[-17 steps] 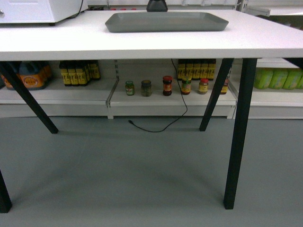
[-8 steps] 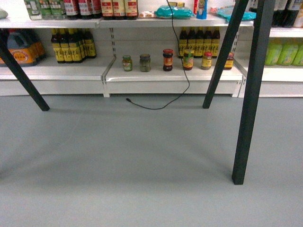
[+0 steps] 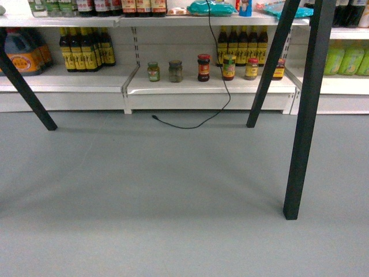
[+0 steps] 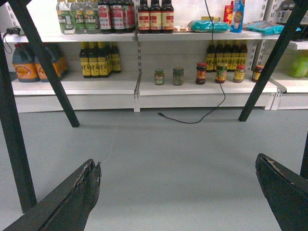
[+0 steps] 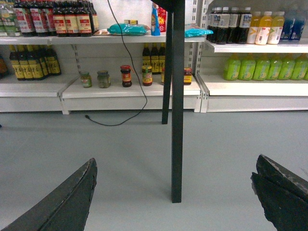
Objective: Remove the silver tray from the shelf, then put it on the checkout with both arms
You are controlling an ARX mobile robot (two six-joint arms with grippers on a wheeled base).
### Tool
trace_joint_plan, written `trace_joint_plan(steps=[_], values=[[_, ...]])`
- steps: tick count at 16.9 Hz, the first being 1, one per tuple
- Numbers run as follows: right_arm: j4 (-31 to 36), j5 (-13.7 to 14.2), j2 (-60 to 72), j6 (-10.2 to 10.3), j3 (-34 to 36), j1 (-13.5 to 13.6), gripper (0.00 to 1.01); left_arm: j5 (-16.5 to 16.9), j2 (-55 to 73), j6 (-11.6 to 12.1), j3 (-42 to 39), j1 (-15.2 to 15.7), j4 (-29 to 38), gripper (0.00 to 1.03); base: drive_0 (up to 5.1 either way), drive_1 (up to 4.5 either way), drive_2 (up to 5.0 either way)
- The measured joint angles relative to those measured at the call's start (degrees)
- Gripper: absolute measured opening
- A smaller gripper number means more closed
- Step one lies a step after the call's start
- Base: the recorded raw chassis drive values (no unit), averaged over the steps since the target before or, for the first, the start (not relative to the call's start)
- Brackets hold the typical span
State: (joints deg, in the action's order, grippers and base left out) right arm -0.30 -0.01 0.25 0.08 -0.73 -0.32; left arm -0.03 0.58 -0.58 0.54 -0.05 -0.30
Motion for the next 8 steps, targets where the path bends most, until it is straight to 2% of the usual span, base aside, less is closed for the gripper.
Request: trace_joint_plan(steps=[8], values=[[0.0,0.0,0.0,0.0,0.0,0.0,0.98,0.0,0.0,0.0,0.0,0.0,0.0,0.98,0.0,0.0,0.0]])
